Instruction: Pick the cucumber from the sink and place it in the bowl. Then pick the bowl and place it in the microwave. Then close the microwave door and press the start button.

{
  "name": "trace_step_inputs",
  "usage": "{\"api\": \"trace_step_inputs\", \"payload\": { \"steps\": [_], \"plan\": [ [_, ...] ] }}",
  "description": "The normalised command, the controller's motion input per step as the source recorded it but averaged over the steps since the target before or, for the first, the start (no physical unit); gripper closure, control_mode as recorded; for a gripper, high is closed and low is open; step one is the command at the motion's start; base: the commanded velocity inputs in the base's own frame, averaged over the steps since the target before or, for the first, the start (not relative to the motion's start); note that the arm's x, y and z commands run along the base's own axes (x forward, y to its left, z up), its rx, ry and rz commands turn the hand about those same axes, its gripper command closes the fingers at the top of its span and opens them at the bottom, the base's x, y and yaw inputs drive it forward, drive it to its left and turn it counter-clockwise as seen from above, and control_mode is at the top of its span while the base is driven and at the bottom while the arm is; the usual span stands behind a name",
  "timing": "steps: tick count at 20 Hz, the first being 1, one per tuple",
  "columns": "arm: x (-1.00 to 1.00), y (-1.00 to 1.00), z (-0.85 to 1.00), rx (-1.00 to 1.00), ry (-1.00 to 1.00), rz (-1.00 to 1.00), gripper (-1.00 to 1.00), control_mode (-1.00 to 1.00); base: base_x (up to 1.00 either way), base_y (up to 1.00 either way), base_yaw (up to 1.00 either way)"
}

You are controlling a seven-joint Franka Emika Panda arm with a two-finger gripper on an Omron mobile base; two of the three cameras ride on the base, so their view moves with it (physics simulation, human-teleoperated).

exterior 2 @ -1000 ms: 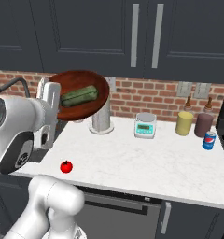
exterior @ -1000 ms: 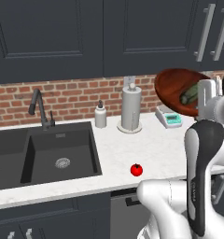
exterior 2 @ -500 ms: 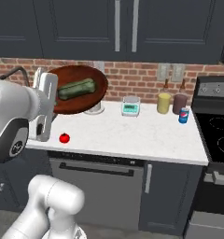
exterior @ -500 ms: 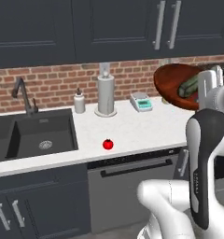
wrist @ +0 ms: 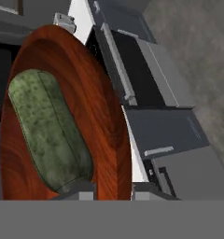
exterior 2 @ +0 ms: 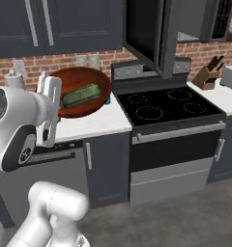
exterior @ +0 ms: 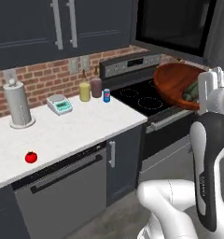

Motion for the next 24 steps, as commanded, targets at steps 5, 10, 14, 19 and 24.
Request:
{"api": "trace_step_inputs", "payload": {
  "steps": [5,10,14,19,24],
  "plan": [
    [0.0,0.0,0.0,0.0,0.0,0.0,1.0,1.0,-0.01,-0.41,-0.78],
    [0.0,0.0,0.0,0.0,0.0,0.0,1.0,1.0,-0.13,-0.99,-0.48],
    [0.0,0.0,0.0,0.0,0.0,0.0,1.0,1.0,0.11,-1.0,-0.23],
    [0.0,0.0,0.0,0.0,0.0,0.0,1.0,1.0,0.46,-1.0,0.17],
    [0.0,0.0,0.0,0.0,0.0,0.0,1.0,1.0,0.47,-0.98,0.48]
  ]
}}
